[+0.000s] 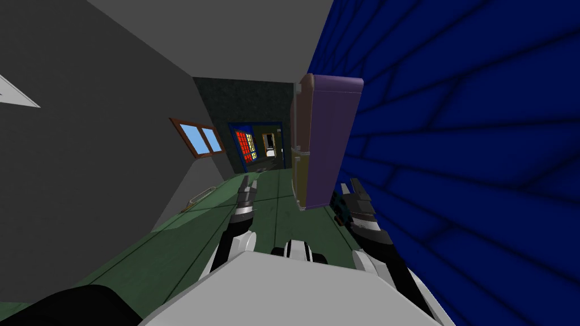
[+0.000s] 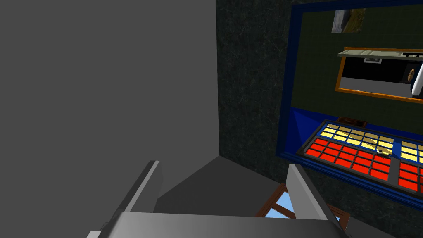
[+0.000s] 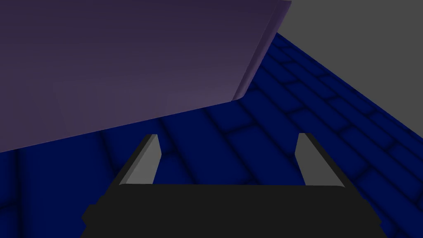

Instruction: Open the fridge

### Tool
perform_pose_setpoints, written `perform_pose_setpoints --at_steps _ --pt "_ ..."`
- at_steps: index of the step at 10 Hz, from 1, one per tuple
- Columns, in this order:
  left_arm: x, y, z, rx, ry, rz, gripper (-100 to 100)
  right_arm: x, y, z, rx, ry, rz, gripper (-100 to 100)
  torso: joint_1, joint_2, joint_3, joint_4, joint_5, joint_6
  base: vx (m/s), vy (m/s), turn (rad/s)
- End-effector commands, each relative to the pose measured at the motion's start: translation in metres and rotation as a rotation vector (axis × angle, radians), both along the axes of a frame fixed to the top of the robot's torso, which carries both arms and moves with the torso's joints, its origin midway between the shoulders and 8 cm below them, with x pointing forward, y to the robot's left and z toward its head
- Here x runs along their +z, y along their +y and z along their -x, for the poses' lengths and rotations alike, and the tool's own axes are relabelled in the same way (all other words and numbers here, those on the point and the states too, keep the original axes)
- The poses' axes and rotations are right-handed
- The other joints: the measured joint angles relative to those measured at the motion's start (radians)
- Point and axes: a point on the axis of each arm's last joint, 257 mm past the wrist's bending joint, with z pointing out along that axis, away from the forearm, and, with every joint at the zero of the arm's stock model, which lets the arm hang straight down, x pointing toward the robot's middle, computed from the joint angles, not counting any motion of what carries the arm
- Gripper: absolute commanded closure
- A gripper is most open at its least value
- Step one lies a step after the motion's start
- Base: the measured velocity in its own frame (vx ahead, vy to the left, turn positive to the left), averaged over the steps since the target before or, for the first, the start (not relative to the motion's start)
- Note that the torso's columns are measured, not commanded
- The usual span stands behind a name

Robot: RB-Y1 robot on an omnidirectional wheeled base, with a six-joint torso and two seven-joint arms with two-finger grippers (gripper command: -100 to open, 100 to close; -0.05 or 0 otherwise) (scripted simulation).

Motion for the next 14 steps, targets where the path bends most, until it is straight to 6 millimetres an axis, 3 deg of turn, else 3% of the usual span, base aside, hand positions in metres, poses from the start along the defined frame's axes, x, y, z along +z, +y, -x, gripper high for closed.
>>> perform_pose_setpoints --at_steps 1,9,14 --pt "0.0 0.0 0.0 0.0 0.0 0.0 0 -0.012 0.003 -0.007 -0.011 0.043 0.134 -100 0.0 0.002 -0.005 0.003 0.0 0.0 0.033 0.047 0.044" --pt "0.0 0.0 0.0 0.0 0.0 0.0 0 -0.048 -0.009 -0.028 -0.109 0.145 0.574 -100 0.001 0.003 -0.006 0.004 0.0 0.0 0.043 0.065 0.033" --pt "0.0 0.0 0.0 0.0 0.0 0.0 0 -0.068 -0.034 -0.045 -0.215 0.188 0.921 -100 -0.001 0.005 -0.005 0.004 0.0 0.0 0.046 0.067 0.034"
